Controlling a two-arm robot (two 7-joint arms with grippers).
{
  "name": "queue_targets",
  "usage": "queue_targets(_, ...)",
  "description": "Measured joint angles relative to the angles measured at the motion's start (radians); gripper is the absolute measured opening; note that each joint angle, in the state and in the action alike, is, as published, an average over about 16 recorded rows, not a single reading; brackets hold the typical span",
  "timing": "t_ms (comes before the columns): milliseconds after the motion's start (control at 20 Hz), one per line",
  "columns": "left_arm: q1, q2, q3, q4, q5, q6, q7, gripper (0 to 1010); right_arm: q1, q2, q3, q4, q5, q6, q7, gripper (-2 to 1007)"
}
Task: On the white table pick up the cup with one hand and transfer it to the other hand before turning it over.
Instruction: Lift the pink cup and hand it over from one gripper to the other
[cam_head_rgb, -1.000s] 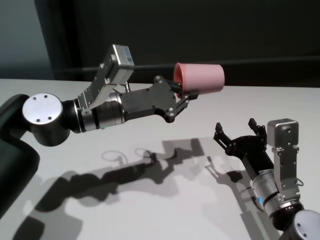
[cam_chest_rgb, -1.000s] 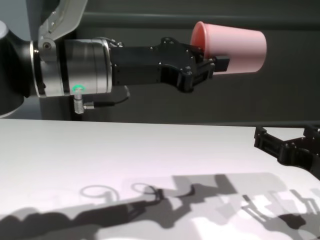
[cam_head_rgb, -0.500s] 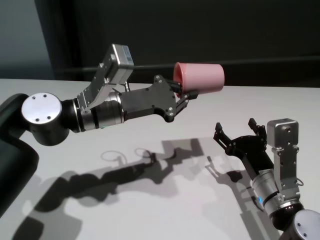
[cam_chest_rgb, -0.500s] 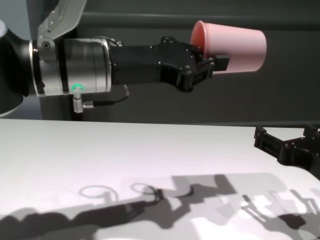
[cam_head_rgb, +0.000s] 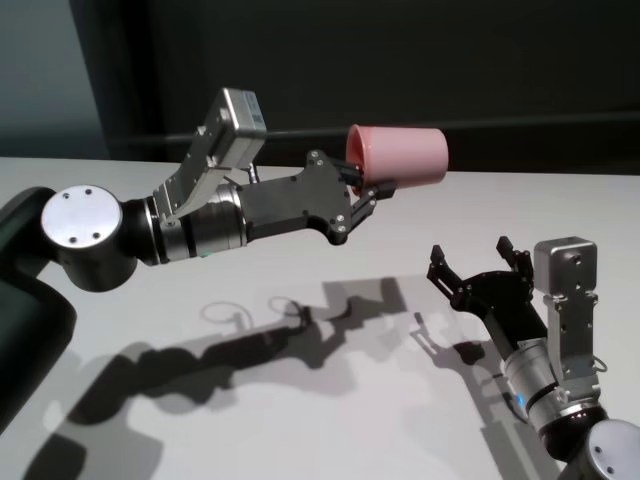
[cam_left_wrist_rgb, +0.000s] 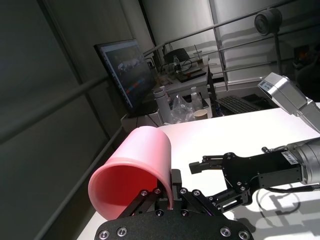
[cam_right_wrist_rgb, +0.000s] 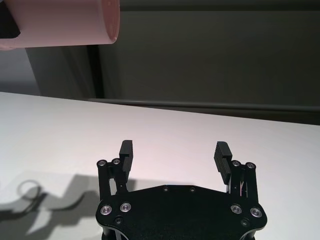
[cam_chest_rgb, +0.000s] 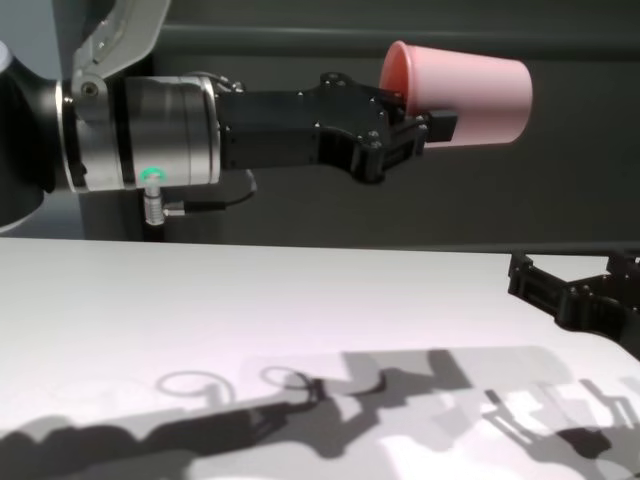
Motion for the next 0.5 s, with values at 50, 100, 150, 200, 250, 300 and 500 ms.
queue_targets(50,0.000,0.000,0.000,0.000,0.000,0.000,0.000,48,-0.001,0.001,0.000,-0.006,0.000,0.003,0.005,1000)
queue_targets(100,0.000,0.000,0.000,-0.001,0.000,0.000,0.000,48,-0.003,0.001,0.001,-0.012,0.001,0.007,0.011,1000)
queue_targets(150,0.000,0.000,0.000,-0.001,0.000,0.000,-0.001,48,-0.005,0.002,0.003,-0.019,0.004,0.010,0.020,1000)
queue_targets(200,0.001,0.001,-0.001,-0.001,0.000,0.000,-0.001,48,-0.008,0.002,0.005,-0.027,0.009,0.013,0.029,1000)
queue_targets(250,0.001,0.001,-0.001,-0.001,0.000,0.000,-0.001,48,-0.011,0.002,0.009,-0.036,0.016,0.015,0.040,1000)
queue_targets(300,0.001,0.001,-0.001,-0.001,0.001,0.000,-0.001,48,-0.015,0.003,0.013,-0.045,0.024,0.017,0.051,1000)
queue_targets(500,0.001,0.001,-0.001,-0.002,0.001,0.000,-0.001,48,-0.034,0.004,0.036,-0.085,0.074,0.021,0.111,1000)
